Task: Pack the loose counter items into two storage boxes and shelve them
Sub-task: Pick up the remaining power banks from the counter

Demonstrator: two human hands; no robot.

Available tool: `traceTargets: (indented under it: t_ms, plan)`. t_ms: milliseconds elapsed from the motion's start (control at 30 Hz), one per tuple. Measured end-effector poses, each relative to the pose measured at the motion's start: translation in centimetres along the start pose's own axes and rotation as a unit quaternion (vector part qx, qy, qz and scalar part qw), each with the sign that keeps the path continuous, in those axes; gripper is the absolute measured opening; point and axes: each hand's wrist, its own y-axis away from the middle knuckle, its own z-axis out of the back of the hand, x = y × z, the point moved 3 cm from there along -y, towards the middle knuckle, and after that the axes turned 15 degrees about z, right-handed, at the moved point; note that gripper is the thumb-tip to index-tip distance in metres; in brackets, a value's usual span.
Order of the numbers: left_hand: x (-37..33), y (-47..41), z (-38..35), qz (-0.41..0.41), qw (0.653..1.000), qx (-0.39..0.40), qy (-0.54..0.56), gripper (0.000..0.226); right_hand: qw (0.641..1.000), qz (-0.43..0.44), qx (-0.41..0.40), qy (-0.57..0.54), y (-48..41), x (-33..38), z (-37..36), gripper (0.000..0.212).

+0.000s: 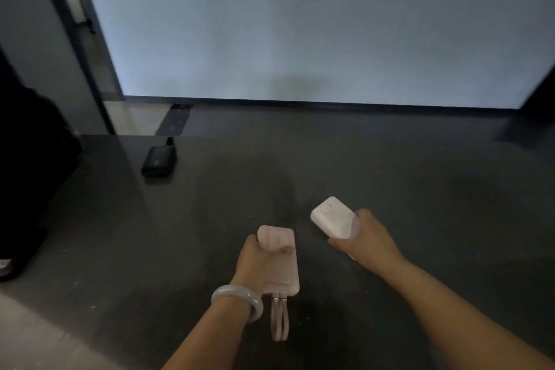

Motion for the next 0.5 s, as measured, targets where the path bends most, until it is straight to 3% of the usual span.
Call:
traceTargets:
  t_ms: [200,367,500]
  plan:
    - [-1.4,4.0,-9.4,-0.041,0.996,0.073,-0.042,0.078,0.993,-0.082,-0.087,0.005,5.6,-7.0,9.8,0.079]
    - [-2.0,8.7,-18.6,-0.076,0.985,0.142,-0.060,0.052,0.982,-0.126,-0.139,0.010,12.4,-13.5,17.9,0.081]
    - [-1.9,13.3,-27.0,-0.100,0.970,0.202,-0.087,0.047,0.972,-0.161,-0.166,0.044,18.7,-19.3,23.7,0.084]
